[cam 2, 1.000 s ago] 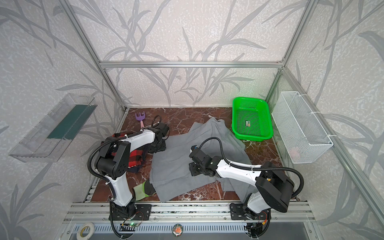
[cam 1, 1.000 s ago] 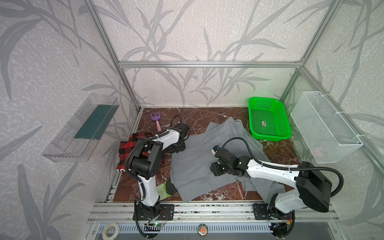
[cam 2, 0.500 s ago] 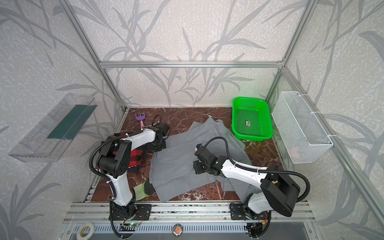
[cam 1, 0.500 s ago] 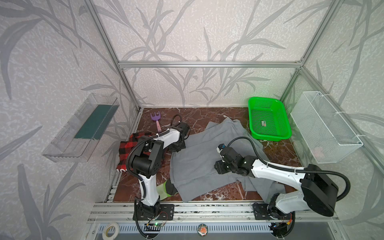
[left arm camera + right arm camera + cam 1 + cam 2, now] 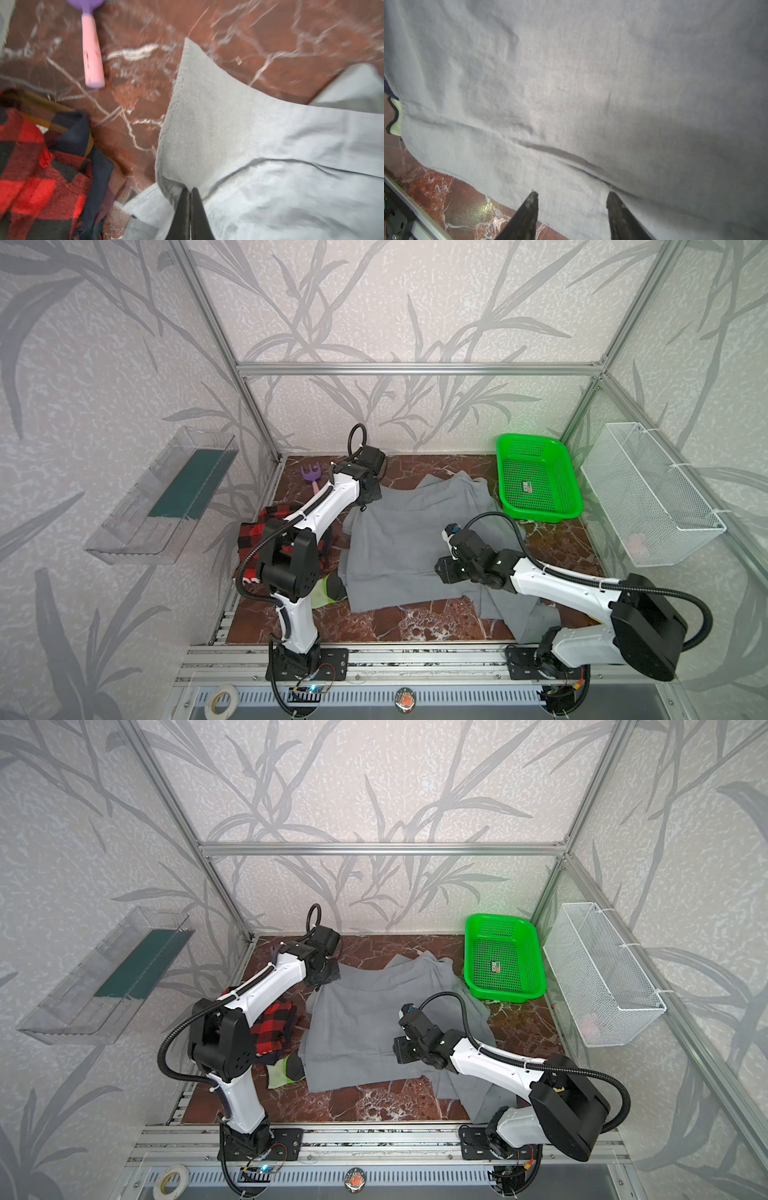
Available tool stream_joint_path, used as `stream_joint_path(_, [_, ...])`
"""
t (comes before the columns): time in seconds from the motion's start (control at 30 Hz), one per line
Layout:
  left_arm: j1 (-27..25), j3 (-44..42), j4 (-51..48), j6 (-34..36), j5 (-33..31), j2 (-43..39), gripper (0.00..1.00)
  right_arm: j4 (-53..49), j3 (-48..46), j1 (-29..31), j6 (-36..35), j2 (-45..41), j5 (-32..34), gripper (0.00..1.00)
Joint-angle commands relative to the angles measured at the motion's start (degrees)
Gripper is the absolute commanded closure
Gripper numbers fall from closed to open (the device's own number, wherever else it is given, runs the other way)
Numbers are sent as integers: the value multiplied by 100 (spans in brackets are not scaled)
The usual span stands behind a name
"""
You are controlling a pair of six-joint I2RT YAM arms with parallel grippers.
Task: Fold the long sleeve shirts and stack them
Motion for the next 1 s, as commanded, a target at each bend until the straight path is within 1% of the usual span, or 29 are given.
stream_joint_path(0.0, [-104,325,-464,66,-76,-217,100,102,-72,-25,-55,-144,-174,46])
stream_joint_path(0.2, [-322,649,-578,-115,-32,-322,100,485,-231,-25,-103,82,-573,46])
stream_joint_path(0.33, [-398,992,-624,-181,100,-346,100,668,-395,-25,-98,261,-372,46])
stream_joint_path(0.4, [-477,1324,-607,-47,53,-269,100,888,-532,-78,-31,370,-287,46])
stream_joint_path(0.5, [-536,1943,-696,177,21,-41,100,845,-514,-239,-9,548,-390,46])
stream_joint_path(0.63, [-632,2910,-1020,425,-168,368,100,870,-610,-378,-28,431,-356,46])
stream_joint_path(0.73, [-616,3165,-981,451,-115,623,100,831,-670,-482,-46,357,-256,46])
stream_joint_path(0.87, [-585,3179,-942,468,-110,1084,100,701,-698,-619,-43,297,-242,46])
stream_joint_path(0.97, [-473,3148,-731,481,-91,1392,100,661,-750,-641,-76,244,-158,46])
